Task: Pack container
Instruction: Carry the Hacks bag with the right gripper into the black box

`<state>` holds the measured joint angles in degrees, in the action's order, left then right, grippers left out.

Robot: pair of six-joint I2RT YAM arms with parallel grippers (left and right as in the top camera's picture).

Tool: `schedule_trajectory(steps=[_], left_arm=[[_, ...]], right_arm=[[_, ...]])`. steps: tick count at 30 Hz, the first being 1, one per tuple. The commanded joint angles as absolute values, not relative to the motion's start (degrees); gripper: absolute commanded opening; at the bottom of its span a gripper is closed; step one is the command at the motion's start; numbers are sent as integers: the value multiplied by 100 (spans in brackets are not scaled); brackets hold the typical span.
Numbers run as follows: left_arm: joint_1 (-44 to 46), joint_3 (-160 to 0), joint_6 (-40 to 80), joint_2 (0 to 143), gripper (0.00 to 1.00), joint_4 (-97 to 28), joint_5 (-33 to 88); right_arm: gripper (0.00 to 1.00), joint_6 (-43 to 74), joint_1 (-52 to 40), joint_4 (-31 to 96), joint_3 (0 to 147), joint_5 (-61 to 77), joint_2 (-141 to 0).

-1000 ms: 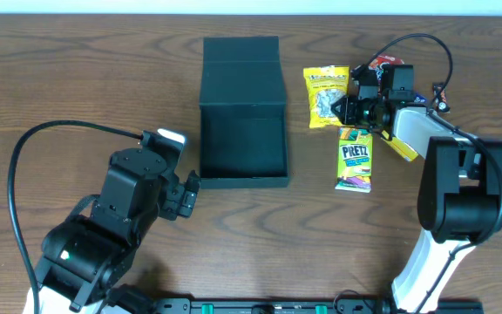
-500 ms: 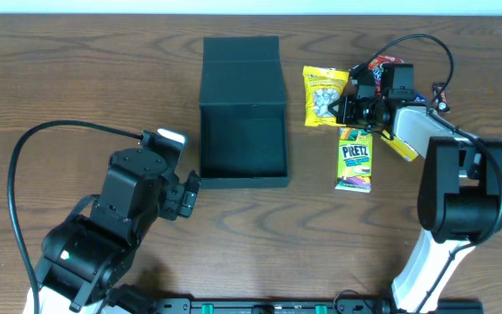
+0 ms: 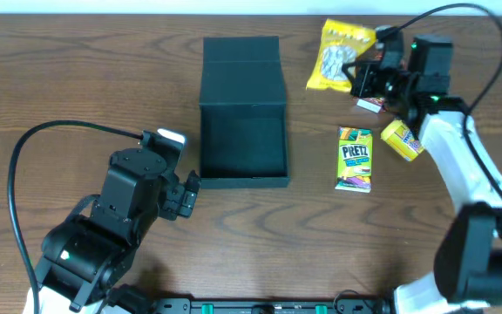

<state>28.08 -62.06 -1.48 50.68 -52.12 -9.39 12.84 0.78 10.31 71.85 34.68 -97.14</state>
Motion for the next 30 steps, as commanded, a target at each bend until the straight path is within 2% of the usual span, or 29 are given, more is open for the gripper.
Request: schedule_trajectory(steps=[1, 8, 16, 30], left_arm=[[2810, -6248, -108, 5054, 95, -5212, -939], [2810, -6248, -108, 5054, 95, -5212, -939], [2810, -6248, -108, 5054, 95, -5212, -939], [2810, -6248, -110, 5054, 95, -5212, -939]], right_arm=[[2, 1662, -141, 1009, 7323, 3804, -9454], [1, 1973, -1083, 1232, 7314, 3804, -9408], [1, 2117, -2316, 1468, 7306, 2528, -9463], [1, 2635, -3190, 1461, 7264, 2377, -10232]])
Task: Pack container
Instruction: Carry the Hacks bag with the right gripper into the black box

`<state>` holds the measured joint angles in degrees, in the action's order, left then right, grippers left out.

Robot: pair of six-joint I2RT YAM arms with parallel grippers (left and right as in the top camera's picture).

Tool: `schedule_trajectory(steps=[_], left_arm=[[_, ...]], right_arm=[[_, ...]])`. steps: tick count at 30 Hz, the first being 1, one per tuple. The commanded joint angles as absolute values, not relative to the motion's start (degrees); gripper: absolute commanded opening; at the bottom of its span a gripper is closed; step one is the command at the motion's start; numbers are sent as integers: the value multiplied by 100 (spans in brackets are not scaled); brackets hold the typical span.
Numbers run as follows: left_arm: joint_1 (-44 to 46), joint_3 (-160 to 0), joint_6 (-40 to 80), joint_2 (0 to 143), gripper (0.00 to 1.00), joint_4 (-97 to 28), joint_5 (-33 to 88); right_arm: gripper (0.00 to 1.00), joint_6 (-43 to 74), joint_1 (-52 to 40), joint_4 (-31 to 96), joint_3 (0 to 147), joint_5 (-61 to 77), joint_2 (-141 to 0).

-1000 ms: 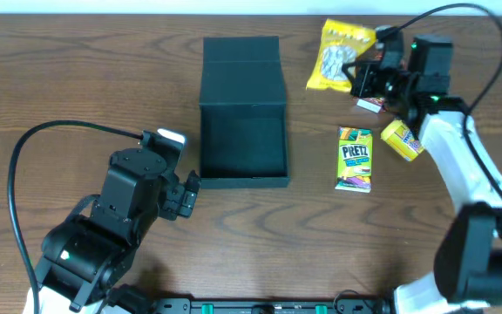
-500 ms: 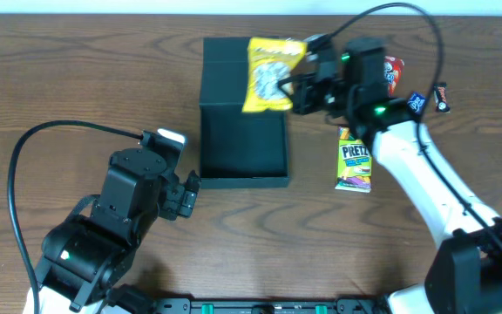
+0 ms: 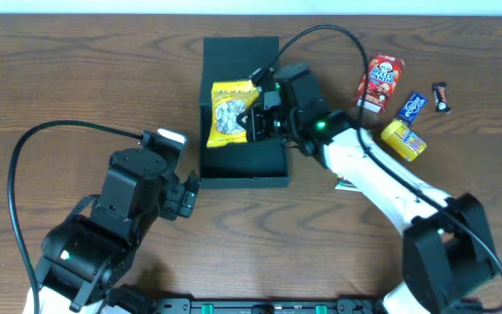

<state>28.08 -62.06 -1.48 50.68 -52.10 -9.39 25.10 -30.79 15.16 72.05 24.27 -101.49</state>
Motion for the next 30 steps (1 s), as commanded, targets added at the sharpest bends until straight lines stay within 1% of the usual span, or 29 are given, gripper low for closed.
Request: schedule_trajectory(steps=[1, 11, 12, 13, 14, 15, 18, 22, 24, 25, 26, 30], left_arm=[[2810, -6248, -110, 5054, 95, -5212, -939], [2810, -6248, -108, 5054, 95, -5212, -939], [2810, -6248, -110, 5054, 95, -5212, -939], [2810, -6248, -110, 5054, 95, -5212, -939], [2810, -6248, -108, 5054, 95, -5212, -939], [2810, -6248, -110, 5054, 95, -5212, -939], [2810, -6248, -108, 5054, 95, -5212, -939], [2810, -6248, -108, 5054, 95, -5212, -939], [2810, -6248, -108, 5054, 95, -5212, -939], [2810, -6248, -108, 5054, 95, -5212, -939], [2810, -6248, -110, 5054, 95, -5212, -939], [2810, -6248, -108, 5054, 95, -5212, -939]], right_arm=[[2, 2635, -3225, 1448, 7264, 2379, -10304], [1, 2543, -3385, 1068, 7262, 2368, -11006], [14, 2547, -3382, 1070, 7262, 2377, -11080], [47, 2547, -3382, 1092, 7262, 2379, -11111], [69, 2556, -3382, 1125, 7262, 2421, -11144], [73, 2571, -3382, 1142, 7262, 2484, -11144], [76, 2567, -3382, 1131, 7264, 2644, -11107], [73, 2567, -3315, 1135, 7264, 2790, -11013], [66, 2565, -3247, 1133, 7264, 2786, -10930], [59, 2565, -3205, 1129, 7264, 2786, -10884], [49, 2565, -3153, 1111, 7264, 2783, -10801], [46, 2565, -3006, 1015, 7264, 2672, -10575]])
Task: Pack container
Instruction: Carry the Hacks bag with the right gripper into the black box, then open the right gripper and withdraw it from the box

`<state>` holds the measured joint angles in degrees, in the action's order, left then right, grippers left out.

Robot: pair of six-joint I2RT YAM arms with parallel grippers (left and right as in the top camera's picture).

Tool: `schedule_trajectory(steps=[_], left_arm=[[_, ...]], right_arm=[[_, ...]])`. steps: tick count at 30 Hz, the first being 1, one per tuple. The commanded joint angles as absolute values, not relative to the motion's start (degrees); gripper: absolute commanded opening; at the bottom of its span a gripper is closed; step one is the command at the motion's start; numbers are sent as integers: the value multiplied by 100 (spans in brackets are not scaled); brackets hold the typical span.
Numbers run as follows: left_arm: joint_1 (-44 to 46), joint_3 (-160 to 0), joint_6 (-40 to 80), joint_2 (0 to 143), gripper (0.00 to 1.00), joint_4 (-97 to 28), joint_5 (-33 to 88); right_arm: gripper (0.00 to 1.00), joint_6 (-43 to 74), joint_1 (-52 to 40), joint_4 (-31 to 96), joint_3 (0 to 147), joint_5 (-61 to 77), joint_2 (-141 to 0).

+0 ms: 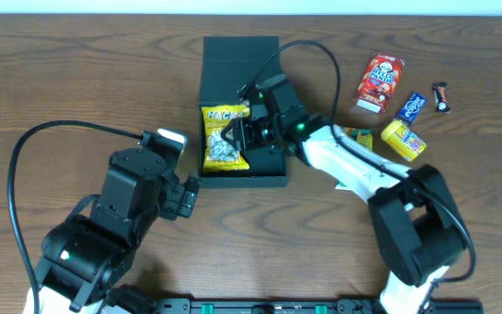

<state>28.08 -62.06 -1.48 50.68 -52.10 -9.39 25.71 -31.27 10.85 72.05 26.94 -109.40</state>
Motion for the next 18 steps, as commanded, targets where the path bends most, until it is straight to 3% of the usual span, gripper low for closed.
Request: schedule_trajectory(steps=[1, 6, 7, 9, 12, 18], left_arm=[[2810, -6248, -108, 5054, 95, -5212, -939], [2810, -6248, -108, 5054, 95, -5212, -939], [2810, -6248, -108, 5054, 95, -5212, -939], [2810, -6248, -108, 5054, 95, -5212, -939], [2810, -6248, -108, 5054, 95, -5212, -939], [2810, -6248, -108, 5054, 95, -5212, -939]], right_arm=[[47, 2563, -2993, 978, 7264, 2668, -10551], [51, 2515, -2989, 954, 7264, 2394, -10560], [47, 2421, -3009, 939, 7264, 2298, -10562], [18, 2196, -3083, 891, 7264, 2053, -10593], [4, 1870, -3173, 867, 7264, 1903, -10663], [1, 1811, -3245, 989, 7262, 2012, -10912]])
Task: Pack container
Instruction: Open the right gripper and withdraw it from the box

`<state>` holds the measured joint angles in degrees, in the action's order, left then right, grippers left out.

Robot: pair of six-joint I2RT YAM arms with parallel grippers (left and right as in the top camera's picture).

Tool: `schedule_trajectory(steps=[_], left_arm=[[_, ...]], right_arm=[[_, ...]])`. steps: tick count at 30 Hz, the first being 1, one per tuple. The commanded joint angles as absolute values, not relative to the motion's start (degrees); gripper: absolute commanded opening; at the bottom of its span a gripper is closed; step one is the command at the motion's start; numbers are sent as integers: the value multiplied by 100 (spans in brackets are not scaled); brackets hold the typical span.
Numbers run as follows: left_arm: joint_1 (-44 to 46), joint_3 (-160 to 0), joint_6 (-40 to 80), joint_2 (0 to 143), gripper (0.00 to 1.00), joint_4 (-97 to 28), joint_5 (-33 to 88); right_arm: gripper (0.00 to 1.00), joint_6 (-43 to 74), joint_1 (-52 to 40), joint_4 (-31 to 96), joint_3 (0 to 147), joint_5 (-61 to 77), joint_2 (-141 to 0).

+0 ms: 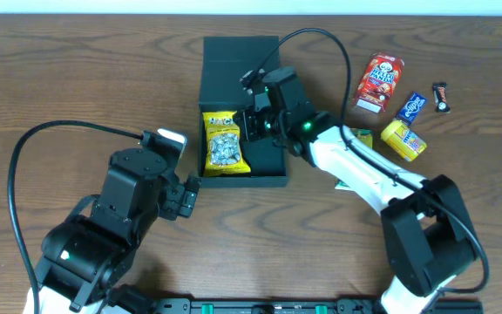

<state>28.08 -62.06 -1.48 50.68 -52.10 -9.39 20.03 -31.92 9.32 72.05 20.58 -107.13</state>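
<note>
The black open container (268, 166) stands at mid-table, its lid (240, 54) folded back behind it. A yellow snack bag (224, 145) lies flat inside it, against the left wall. My right gripper (253, 124) hovers over the container just right of the bag's top edge, open and holding nothing. My left gripper (187, 195) rests at the container's front left corner, outside it; its jaws are too dark to read.
Right of the container lie a red snack box (380, 82), a blue packet (412, 106), a small dark candy (442, 96) and a yellow packet (403, 139). A green Pretz box (356, 135) shows partly under my right arm. A black cable loops over the lid.
The yellow bag has gone from tilted in my right gripper to lying flat in the container. The gripper has let go and sits a little higher and to the right. The left arm is unchanged.
My right gripper was at the yellow bag at the back right of the table. Then it held the bag over the container, then low inside it. Now the bag lies in the container and the gripper is off it. The left arm never moved.
</note>
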Motion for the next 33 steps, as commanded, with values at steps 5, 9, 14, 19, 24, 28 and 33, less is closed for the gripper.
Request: schedule_trajectory(steps=[5, 9, 14, 19, 24, 28, 33], left_arm=[[2810, -6248, -108, 5054, 95, -5212, -939], [2810, -6248, -110, 5054, 95, -5212, -939], [2810, -6248, -108, 5054, 95, -5212, -939], [2810, -6248, -110, 5054, 95, -5212, -939], [2810, -6248, -110, 5054, 95, -5212, -939], [2810, -6248, -108, 5054, 95, -5212, -939], [2810, -6248, -108, 5054, 95, -5212, -939]], right_arm=[[1, 1682, -3273, 1072, 7262, 2045, -11209], [2, 1658, -3271, 1076, 7262, 2126, -11509], [2, 1660, -3277, 1085, 7262, 2123, -11712], [1, 1662, -3264, 1094, 7273, 2327, -11640], [2, 1662, -3079, 1096, 7319, 2956, -11161], [1, 1662, -2805, 1356, 7319, 3111, -10455], [4, 1538, -2252, 2001, 7319, 3083, -9454]])
